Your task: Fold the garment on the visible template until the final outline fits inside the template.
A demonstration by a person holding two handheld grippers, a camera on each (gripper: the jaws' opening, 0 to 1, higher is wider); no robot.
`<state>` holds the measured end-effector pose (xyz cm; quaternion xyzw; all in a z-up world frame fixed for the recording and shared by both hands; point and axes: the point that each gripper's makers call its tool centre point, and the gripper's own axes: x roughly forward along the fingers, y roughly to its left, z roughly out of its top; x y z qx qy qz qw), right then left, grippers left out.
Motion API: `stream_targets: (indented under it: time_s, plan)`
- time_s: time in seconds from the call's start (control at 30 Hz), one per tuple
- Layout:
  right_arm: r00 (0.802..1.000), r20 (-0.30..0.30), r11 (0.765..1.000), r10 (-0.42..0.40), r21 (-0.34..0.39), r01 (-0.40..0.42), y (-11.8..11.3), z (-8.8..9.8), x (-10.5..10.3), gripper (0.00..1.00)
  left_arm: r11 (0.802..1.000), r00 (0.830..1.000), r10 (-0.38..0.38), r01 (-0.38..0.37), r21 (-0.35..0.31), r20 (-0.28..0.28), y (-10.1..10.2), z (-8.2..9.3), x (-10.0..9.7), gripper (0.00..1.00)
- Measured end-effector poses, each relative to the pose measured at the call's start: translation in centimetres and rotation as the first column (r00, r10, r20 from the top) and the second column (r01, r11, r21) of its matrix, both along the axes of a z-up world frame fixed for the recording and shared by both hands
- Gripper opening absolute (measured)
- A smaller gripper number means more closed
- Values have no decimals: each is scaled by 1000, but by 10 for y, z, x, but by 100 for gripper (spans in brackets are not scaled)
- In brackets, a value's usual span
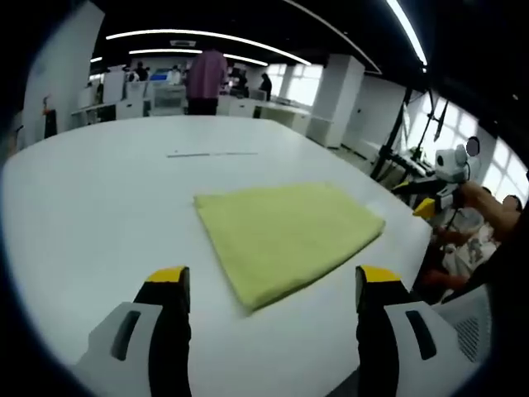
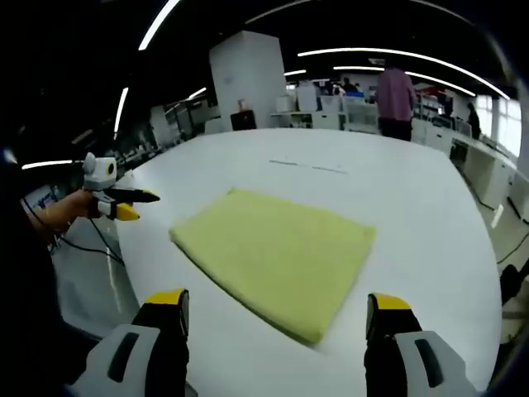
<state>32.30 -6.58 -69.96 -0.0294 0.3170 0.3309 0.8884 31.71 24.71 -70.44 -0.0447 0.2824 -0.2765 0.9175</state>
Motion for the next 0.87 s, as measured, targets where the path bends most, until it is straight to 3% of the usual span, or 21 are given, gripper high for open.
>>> stream_targets:
  time_s: [0.33,0.87]
  plan:
    - [1000,23,999,6,38,-7,7,18,-10,99,1000,999,21,-21,-2,40,7,21,-6,99]
    - [999,25,999,-35,38,34,2,16,-14,99,999,997,42,-44,16,62,14,27,-12,99]
